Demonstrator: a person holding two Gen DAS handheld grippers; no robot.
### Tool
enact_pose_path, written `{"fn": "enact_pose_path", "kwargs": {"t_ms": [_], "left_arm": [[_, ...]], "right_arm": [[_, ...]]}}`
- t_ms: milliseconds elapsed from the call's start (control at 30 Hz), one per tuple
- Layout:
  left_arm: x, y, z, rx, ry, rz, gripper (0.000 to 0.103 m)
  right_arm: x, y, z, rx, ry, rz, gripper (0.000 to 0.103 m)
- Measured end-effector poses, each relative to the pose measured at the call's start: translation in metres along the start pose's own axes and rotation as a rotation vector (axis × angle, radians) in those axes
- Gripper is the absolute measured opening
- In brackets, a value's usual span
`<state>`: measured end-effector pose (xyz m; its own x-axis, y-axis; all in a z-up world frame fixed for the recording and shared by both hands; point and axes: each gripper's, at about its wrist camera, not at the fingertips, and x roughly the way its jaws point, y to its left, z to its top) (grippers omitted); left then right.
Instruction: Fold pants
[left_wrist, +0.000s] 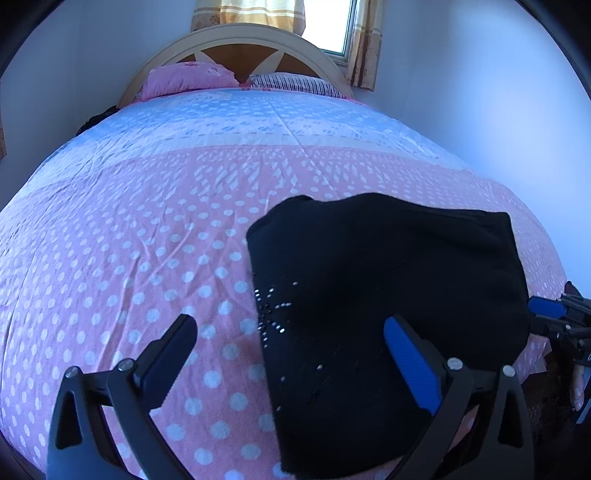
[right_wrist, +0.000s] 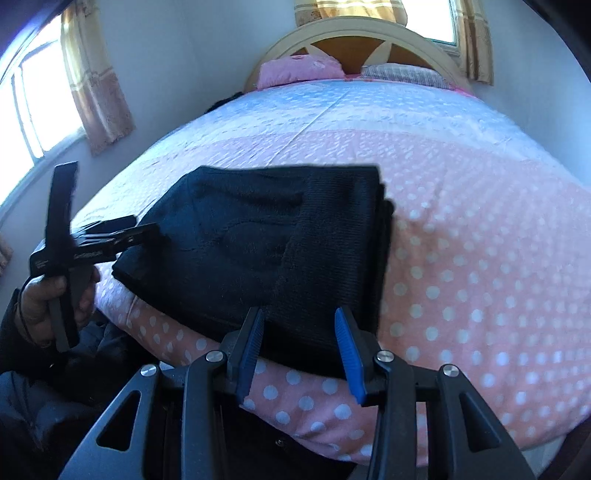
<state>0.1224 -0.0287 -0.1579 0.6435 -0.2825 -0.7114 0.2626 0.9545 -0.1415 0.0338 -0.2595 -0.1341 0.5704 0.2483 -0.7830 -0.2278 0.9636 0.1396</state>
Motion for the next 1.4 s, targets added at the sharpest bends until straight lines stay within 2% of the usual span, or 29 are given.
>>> {"fn": "enact_pose_path", "kwargs": {"t_ms": [67,167,233,300,367,500,567,600,633,667,700,733,833,900,1033,1200,1300,1400], "left_arm": [[-0.009,0.005,-0.002,-0.008,-0.019,-0.002,0.103],[-0.014,0.012,-0.009,-0.02,-0.02,-0.002,0.103],[-0.012,0.014,-0.013,-0.029,-0.011,-0.002,0.103],[-0.011,0.014,-0.017,-0.031,-0.005,-0.001,0.103],[-0.011,0.014,-0.019,-0.034,-0.008,-0.001,0.103],[-0.011,0.013,-0.022,-0.028,-0.014,-0.002,0.103],[-0.01,0.013,-0.023,-0.025,-0.013,-0.002,0.103],[-0.009,0.014,-0.024,-0.028,-0.011,-0.006,0.103],[-0.008,0.015,-0.025,-0.032,-0.009,-0.013,0.103],[-0.006,0.016,-0.026,-0.04,-0.009,-0.024,0.103],[-0.006,0.017,-0.027,-0.044,-0.011,-0.026,0.103],[-0.006,0.018,-0.028,-0.047,-0.012,-0.024,0.103],[-0.007,0.019,-0.027,-0.053,-0.014,-0.037,0.103],[-0.011,0.019,-0.026,-0.052,-0.017,-0.039,0.103],[-0.02,0.028,-0.02,-0.081,-0.057,-0.025,0.103],[-0.012,0.04,-0.014,-0.119,-0.027,-0.044,0.103],[-0.001,0.041,-0.01,-0.132,-0.005,-0.062,0.103],[0.002,0.033,-0.009,-0.1,-0.006,-0.06,0.103]], "right_arm": [[-0.017,0.007,0.012,-0.022,-0.071,-0.031,0.043],[-0.028,0.016,0.036,-0.005,-0.142,0.039,0.043],[-0.02,0.029,0.057,-0.008,-0.145,0.081,0.043],[0.0,0.056,0.083,-0.068,-0.138,0.136,0.044],[0.031,0.084,0.105,-0.124,-0.09,0.194,0.045],[0.089,0.124,0.136,-0.175,-0.006,0.237,0.045],[0.122,0.138,0.147,-0.166,0.072,0.284,0.045],[0.143,0.143,0.149,-0.177,0.125,0.27,0.045],[0.159,0.146,0.148,-0.194,0.161,0.213,0.044],[0.187,0.142,0.144,-0.196,0.212,0.108,0.044],[0.195,0.139,0.143,-0.179,0.215,0.113,0.052],[0.199,0.133,0.144,-0.156,0.193,0.14,0.055],[0.19,0.121,0.145,-0.112,0.16,0.192,0.055],[0.167,0.115,0.142,-0.117,0.082,0.169,0.057],[0.107,0.077,0.129,-0.008,-0.032,0.211,0.057],[0.056,0.032,0.098,0.024,-0.11,0.051,0.057],[0.039,-0.009,0.076,0.124,-0.114,-0.023,0.057],[0.04,-0.05,0.059,0.258,-0.085,-0.02,0.057]]}}
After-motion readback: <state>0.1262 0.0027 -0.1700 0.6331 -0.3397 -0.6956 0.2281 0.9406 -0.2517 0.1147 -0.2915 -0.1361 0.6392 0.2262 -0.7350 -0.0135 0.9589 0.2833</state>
